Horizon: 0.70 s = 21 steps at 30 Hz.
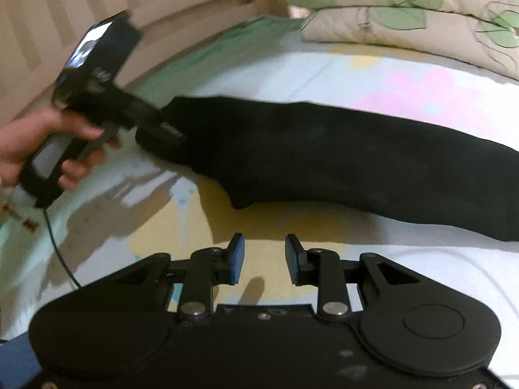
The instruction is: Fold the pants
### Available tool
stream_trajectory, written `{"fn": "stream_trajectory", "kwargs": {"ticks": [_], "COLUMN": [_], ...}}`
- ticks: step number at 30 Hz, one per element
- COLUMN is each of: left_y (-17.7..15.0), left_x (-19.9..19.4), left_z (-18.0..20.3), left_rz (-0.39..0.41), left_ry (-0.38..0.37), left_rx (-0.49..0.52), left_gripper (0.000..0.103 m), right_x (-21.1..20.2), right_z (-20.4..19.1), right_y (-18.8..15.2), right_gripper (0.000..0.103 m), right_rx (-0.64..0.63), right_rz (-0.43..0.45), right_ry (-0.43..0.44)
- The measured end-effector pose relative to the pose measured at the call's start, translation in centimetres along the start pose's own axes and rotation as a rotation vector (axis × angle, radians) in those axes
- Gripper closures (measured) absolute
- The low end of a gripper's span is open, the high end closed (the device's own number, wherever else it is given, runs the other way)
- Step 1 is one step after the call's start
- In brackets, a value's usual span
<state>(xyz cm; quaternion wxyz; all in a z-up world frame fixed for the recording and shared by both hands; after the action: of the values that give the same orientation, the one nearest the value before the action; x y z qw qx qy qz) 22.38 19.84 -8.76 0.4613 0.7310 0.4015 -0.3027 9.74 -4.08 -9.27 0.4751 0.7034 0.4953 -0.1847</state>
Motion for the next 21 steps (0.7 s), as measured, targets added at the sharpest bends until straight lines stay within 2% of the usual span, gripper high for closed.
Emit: {"fn": "stream_trajectory", "kwargs": {"ticks": [3,5,9,13,15,18,21], "left_y": [0.2,1.1,3.2,3.9,3.8,3.2,3.2], "left_x": [1.8,2.8,5.0,5.2,5.1,4.6,4.8], "left_z": [-0.5,-1.6,-3.5,-3.0,-2.5,-2.1,-2.1], "left_rz": [-0.017,-0.026,-0.095,-0.081,-0.057,-0.022,-0.017], "left_ry": [-0.005,-0.041,-0.097,-0.093,-0.079,-0.062,-0.064], "left_rx": [-0.009,-0.058,-0.145,-0.055,-0.015,0.021,0.025], "left_gripper": [0.077,0.077,0.077,0.077,0.077,0.077,0.077], "right_x": [1.6,2.8,4.7,5.7,5.3,5.4,4.8], "right_z": [-0.5,-0.6,-1.1,-1.2,-0.9,-0.3,-0.3], "right_y": [0.4,0.8,2.0,3.8,4.9,6.9,7.0], "right_gripper": [0.073,0.073,0.071,0.071,0.07,0.067,0.067], "right_rx": [-0.012,-0.016,-0.042,-0.059,-0.068,-0.073,-0.077], "right_rz": [-0.009,-0.014,-0.001,0.022,0.071,0.123,0.123], "right_ry": [0.006,0.004,-0.017,-0.027,-0.038,-0.062,-0.061]}}
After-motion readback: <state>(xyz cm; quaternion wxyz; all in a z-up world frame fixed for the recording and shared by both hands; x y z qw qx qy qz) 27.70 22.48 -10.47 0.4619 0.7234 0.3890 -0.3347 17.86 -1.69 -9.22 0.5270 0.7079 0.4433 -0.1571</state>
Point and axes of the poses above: each gripper's, at about its wrist camera, not at the fingertips, and x roughly the way its jaws point, z to its right, y to its top, the point moved 2 cm from there along x, roughly the way its jaws point, and after that the axes turned 13 degrees about y, right-handed, at the moved point
